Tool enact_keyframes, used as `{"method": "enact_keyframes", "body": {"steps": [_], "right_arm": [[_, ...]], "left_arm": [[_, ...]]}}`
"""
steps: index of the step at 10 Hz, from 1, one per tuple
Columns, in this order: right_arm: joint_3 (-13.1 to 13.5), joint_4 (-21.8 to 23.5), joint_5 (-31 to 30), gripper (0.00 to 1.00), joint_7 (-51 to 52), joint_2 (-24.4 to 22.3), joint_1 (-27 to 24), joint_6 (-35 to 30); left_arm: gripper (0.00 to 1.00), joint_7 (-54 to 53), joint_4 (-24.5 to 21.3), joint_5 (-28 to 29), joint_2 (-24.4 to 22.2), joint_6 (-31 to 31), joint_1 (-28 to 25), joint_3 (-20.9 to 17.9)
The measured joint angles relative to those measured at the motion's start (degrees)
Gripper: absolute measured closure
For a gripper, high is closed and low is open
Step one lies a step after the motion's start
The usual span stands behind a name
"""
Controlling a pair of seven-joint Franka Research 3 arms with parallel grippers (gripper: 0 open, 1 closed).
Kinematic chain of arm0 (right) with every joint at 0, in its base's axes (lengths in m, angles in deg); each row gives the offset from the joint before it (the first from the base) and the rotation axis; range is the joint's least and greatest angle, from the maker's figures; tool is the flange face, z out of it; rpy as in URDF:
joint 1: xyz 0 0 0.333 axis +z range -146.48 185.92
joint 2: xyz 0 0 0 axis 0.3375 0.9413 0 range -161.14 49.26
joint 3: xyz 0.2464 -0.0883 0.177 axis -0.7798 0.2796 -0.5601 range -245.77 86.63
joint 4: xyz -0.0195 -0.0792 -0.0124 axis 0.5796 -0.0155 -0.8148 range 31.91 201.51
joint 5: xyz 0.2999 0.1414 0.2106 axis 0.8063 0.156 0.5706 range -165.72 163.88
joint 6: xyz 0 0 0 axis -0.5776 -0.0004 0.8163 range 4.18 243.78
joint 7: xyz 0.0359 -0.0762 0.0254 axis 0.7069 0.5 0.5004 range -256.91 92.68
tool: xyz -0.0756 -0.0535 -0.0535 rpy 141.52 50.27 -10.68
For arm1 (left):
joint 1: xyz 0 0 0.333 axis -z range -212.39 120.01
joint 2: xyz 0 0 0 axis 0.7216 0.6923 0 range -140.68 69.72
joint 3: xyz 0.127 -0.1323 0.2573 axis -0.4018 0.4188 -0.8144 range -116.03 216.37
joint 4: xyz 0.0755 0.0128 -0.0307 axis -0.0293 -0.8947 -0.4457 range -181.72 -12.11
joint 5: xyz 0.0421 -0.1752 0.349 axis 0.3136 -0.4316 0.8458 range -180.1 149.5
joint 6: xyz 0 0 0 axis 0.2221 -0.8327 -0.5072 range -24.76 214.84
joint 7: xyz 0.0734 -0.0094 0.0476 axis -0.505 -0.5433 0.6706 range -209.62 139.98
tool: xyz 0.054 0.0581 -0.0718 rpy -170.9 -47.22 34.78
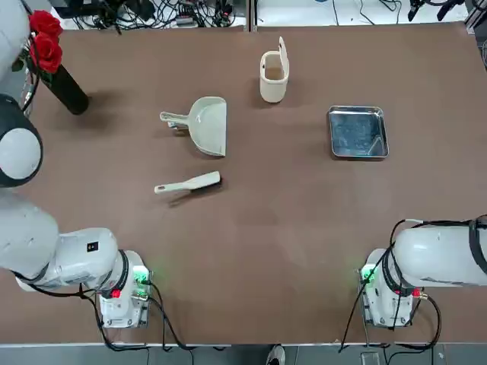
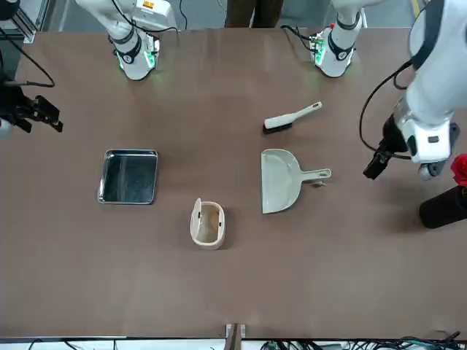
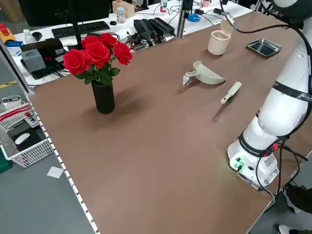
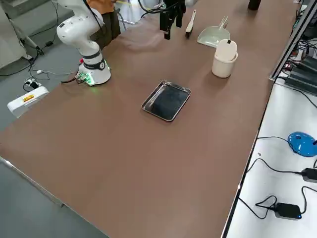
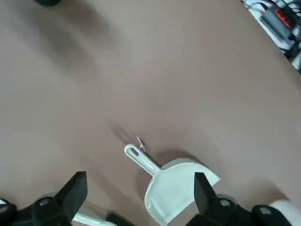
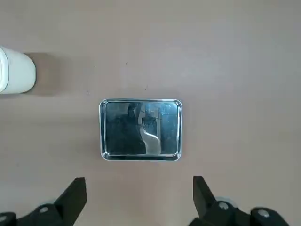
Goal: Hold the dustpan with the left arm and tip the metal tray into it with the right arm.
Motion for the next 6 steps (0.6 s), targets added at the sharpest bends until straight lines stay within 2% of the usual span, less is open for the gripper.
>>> {"method": "enact_keyframes", "body": {"steps": [1, 3, 6], "right_arm": [[0.0, 0.0, 0.0, 0.00, 0.0, 0.0, 0.0, 0.0], [0.0, 0.0, 0.0, 0.00, 0.0, -0.1, 0.0, 0.0], [0.1, 0.0, 0.0, 0.00, 0.0, -0.3, 0.0, 0.1]], "left_arm": [[0.00, -7.7, 2.0, -1.9, -0.2, -2.9, -0.1, -1.7], [0.00, -20.3, 4.5, -2.9, -0.2, -7.6, 0.2, -2.3], [0.00, -34.6, 5.5, -2.8, -0.9, -9.1, 2.0, -2.4]]}}
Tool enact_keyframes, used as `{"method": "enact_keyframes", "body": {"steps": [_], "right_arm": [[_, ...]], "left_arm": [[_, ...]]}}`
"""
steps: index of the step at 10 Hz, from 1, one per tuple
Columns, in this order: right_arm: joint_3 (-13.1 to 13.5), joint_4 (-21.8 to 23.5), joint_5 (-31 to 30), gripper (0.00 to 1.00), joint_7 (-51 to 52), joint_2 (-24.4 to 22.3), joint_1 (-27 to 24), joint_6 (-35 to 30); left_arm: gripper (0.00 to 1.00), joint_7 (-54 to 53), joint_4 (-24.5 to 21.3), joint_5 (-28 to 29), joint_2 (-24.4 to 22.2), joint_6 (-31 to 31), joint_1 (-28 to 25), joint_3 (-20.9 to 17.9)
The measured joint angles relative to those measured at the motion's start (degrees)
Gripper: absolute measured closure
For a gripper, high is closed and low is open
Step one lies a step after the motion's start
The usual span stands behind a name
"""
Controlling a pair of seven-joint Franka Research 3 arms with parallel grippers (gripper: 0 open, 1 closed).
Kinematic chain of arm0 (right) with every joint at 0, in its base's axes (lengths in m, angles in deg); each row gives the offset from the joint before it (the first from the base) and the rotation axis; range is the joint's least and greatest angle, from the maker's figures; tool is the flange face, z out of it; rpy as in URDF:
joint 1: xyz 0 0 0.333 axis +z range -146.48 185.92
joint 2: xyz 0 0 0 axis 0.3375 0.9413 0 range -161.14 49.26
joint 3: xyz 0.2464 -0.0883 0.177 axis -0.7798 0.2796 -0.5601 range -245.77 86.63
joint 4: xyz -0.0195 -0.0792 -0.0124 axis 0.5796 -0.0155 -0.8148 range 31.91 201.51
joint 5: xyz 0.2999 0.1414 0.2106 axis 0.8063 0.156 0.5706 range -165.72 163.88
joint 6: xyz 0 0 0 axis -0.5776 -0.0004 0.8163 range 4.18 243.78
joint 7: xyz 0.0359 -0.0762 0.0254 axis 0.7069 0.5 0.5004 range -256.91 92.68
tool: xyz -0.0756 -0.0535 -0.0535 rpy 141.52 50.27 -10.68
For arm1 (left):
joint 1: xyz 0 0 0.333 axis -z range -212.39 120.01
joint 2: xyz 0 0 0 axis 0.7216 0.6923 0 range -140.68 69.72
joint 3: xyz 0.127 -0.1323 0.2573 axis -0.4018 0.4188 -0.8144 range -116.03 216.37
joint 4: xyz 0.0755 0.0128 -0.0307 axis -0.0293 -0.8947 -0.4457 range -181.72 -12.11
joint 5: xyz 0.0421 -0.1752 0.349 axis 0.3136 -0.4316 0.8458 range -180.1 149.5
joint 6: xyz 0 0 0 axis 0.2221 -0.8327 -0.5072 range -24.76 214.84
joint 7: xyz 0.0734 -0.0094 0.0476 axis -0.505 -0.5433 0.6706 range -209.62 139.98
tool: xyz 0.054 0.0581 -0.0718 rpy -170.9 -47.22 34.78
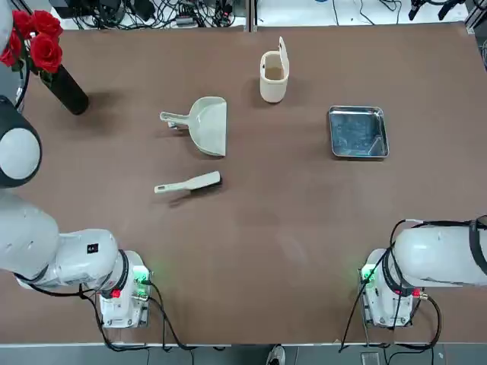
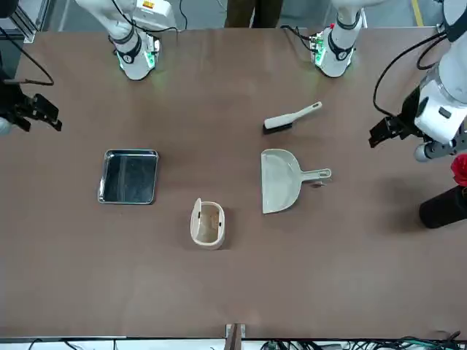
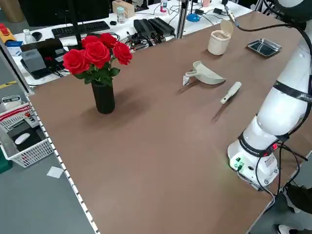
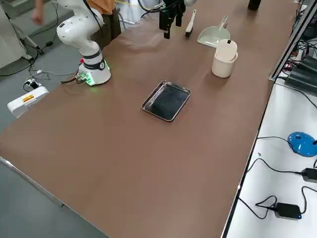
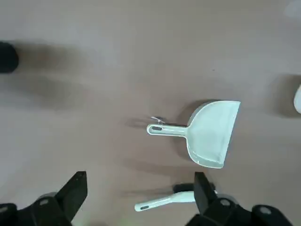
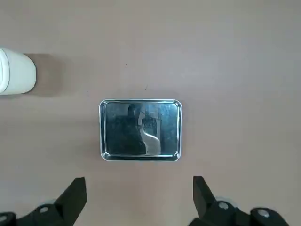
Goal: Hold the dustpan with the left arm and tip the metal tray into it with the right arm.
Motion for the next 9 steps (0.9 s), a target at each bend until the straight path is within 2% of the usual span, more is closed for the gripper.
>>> {"method": "enact_keyframes", "body": {"steps": [3, 9], "right_arm": [[0.1, 0.0, 0.0, 0.00, 0.1, -0.1, 0.0, 0.8], [0.0, 0.0, 0.0, 0.00, 0.2, -0.2, 0.0, 1.1]], "left_arm": [[0.00, -2.2, 0.7, 2.8, -0.7, -0.7, -0.1, -0.6], [0.00, -3.2, 0.7, 3.0, -0.5, -0.7, -0.8, -1.2]]}}
